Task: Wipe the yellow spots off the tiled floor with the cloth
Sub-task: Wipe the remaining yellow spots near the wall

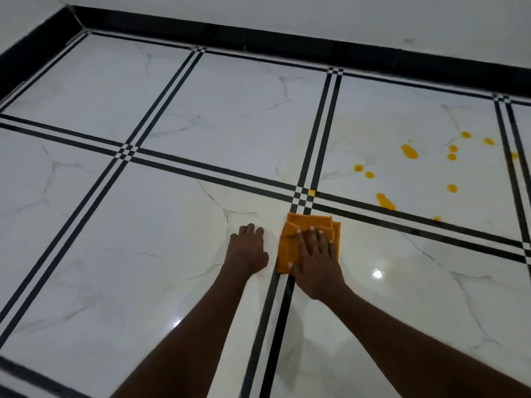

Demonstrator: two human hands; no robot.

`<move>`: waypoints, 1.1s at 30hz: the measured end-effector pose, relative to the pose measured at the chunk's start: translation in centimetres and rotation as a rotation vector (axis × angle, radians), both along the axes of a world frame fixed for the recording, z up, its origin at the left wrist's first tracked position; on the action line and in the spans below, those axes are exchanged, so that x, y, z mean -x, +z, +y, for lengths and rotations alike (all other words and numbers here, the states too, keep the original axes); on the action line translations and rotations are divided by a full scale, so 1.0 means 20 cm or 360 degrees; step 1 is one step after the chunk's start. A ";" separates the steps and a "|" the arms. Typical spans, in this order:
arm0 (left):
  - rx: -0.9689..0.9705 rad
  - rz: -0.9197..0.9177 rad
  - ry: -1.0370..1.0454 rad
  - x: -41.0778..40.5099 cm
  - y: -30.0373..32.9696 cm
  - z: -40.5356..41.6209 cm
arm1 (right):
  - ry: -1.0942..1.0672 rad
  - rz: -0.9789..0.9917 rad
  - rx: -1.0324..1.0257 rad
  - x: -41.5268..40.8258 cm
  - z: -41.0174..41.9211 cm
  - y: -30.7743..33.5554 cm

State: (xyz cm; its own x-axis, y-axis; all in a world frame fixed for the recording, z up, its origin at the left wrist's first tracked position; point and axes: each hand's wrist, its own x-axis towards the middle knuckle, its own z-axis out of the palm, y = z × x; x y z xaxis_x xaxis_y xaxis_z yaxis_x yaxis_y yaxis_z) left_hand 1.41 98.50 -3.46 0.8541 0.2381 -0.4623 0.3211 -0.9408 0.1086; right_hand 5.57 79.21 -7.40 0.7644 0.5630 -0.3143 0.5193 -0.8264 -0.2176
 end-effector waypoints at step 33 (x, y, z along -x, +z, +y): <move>-0.0063 -0.0552 -0.0208 -0.72 -0.33 -0.08 | -0.0318 -0.0410 -0.0173 -0.64 -0.18 -0.26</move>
State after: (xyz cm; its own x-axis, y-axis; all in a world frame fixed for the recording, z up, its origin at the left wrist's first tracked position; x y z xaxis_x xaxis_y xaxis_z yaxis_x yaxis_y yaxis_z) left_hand 15.84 96.94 -10.14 0.9828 0.1284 -0.1328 0.1483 -0.9771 0.1528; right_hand 18.27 75.52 -12.54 0.9094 0.4136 -0.0432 0.3986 -0.8966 -0.1928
